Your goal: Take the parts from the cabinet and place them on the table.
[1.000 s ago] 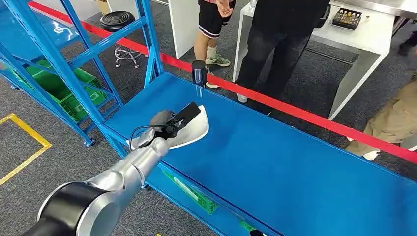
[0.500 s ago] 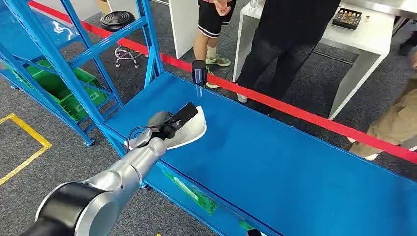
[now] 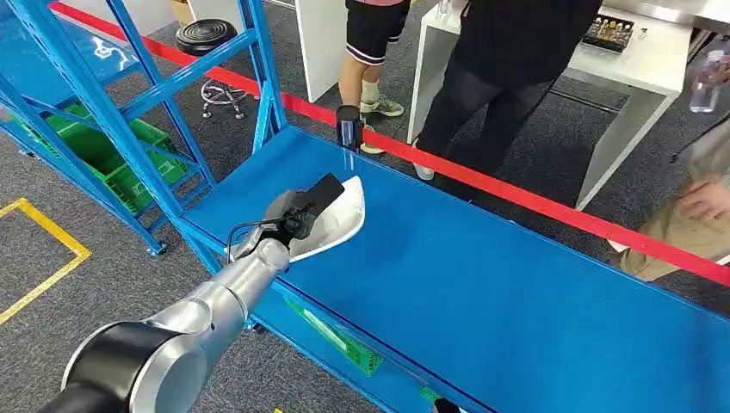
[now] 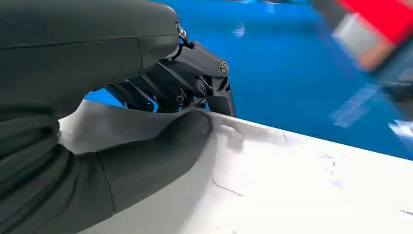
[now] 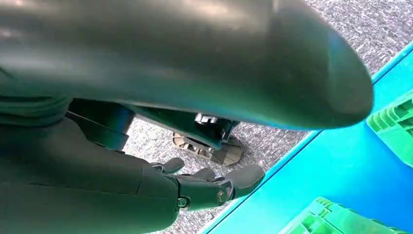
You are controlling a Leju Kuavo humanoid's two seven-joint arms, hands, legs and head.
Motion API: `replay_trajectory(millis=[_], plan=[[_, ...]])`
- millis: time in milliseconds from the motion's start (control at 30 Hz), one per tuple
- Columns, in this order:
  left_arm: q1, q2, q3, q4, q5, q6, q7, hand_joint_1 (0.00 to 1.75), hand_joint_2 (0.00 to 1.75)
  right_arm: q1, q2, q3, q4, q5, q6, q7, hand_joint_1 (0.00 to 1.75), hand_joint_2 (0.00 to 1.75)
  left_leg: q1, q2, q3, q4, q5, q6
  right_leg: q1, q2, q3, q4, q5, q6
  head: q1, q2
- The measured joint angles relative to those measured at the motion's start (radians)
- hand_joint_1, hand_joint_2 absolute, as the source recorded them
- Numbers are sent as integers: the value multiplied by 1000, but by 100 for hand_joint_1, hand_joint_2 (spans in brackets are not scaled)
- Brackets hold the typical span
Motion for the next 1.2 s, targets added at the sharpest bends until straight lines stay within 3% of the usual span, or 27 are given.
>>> replay_trajectory(millis=[100,267,400,533,667,833,1200], plan=[[2,-13,18,-10,31,-37,-87,175,175,-2,0,0,0,-9,0,-1,0,0,0,0,0,0,0,0,0,0,0,0,0,0,0,0],[19,-54,38,-39,114,-164,-233,175,175,-2,-5,0,0,-37,-18,-5,0,0,0,0,0,0,0,0,0,0,0,0,0,0,0,0],[48,-83,36,-75,290,-278,-325,175,175,-2,-15,0,0,-41,-43,-8,0,0,0,0,0,0,0,0,0,0,-1,0,0,0,0,0],[111,-105,-107,-163,580,-321,-328,175,175,2,-37,-16,0,-103,-98,-48,0,0,0,0,0,0,0,0,0,-1,-1,-1,0,0,0,0],[177,-114,-284,-242,719,-337,-345,175,175,7,-60,-54,0,-148,-129,-102,0,0,0,0,-1,0,-1,1,0,0,-1,-1,0,0,0,0],[241,-119,-394,-326,778,-365,-366,175,175,20,-76,-69,0,-132,-149,-105,0,0,0,0,-1,0,-1,1,0,0,-1,-1,-1,1,0,0],[368,-124,-499,-522,811,-405,-353,175,175,22,-79,-84,0,-135,-177,-119,0,0,0,0,-2,0,-1,1,0,0,-1,-1,-1,1,0,0]])
